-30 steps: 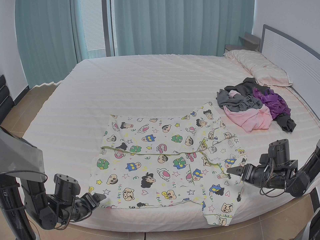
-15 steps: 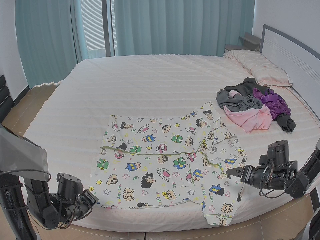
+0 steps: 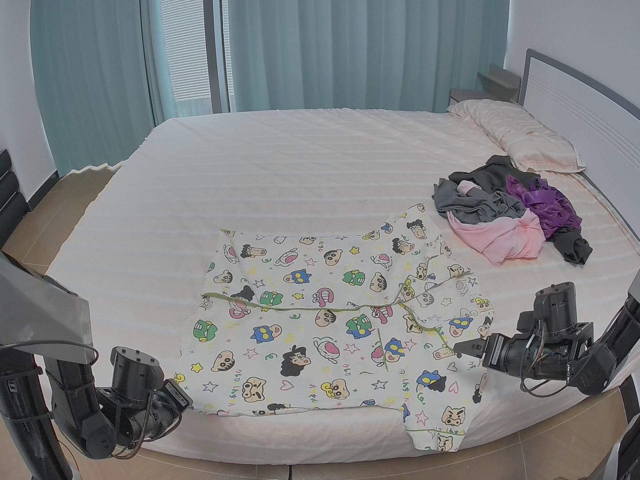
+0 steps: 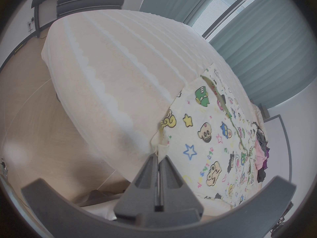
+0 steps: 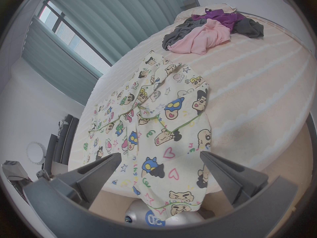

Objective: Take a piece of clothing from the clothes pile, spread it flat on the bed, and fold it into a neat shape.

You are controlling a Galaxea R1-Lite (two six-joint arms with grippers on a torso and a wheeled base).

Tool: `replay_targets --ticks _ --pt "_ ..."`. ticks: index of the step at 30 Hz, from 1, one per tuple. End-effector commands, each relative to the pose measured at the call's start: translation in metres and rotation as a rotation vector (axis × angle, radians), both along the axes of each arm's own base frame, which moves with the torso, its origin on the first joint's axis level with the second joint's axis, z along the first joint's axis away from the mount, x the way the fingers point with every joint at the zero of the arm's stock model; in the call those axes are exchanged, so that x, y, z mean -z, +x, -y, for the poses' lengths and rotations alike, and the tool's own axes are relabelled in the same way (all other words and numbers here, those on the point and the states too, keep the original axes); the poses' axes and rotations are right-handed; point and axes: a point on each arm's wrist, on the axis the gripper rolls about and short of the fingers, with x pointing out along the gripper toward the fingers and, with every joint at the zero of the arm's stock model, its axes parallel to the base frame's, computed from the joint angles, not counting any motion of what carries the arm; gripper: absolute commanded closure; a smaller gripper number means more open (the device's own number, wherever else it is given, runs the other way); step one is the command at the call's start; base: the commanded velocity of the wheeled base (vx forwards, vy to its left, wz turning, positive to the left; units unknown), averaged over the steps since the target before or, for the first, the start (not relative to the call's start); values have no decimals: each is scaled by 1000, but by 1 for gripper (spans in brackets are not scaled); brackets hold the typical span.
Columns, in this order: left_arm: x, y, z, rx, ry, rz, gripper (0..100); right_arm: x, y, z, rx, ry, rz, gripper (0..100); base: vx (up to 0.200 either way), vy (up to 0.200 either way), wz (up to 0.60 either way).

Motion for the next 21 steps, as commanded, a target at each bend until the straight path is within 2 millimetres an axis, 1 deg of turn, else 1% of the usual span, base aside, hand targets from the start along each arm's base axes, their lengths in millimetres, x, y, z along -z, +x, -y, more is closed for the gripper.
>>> replay_targets --ticks 1,3,6,7,9,12,13,14,17,18,21 --pt "-7 6 1 -2 -14 55 100 13 6 7 15 -33 -41 0 0 0 0" --pt "-12 10 -1 -17 -27 98 100 25 11 14 15 -65 -72 0 0 0 0" --pt "-12 10 -2 -20 -28 103 100 27 12 14 15 -67 -78 0 0 0 0" --pt "-17 11 -3 -25 -37 133 100 43 20 15 19 -80 -122 0 0 0 0" --pt "-19 11 -3 -27 -40 145 100 51 24 14 16 -86 -144 0 0 0 0" --pt "-20 11 -3 -28 -42 150 100 56 28 11 10 -85 -150 0 0 0 0" --pt "-20 12 -3 -28 -42 151 100 59 35 9 8 -85 -149 0 0 0 0" --pt "-20 12 -3 -28 -42 151 100 59 35 9 8 -85 -149 0 0 0 0" --pt "-20 12 -3 -28 -42 151 100 67 46 7 7 -86 -150 0 0 0 0" --pt "-20 12 -3 -28 -42 151 100 69 50 6 7 -86 -148 100 0 0 0" --pt "-20 12 -3 -28 -42 151 100 75 58 6 13 -85 -152 100 0 0 0"
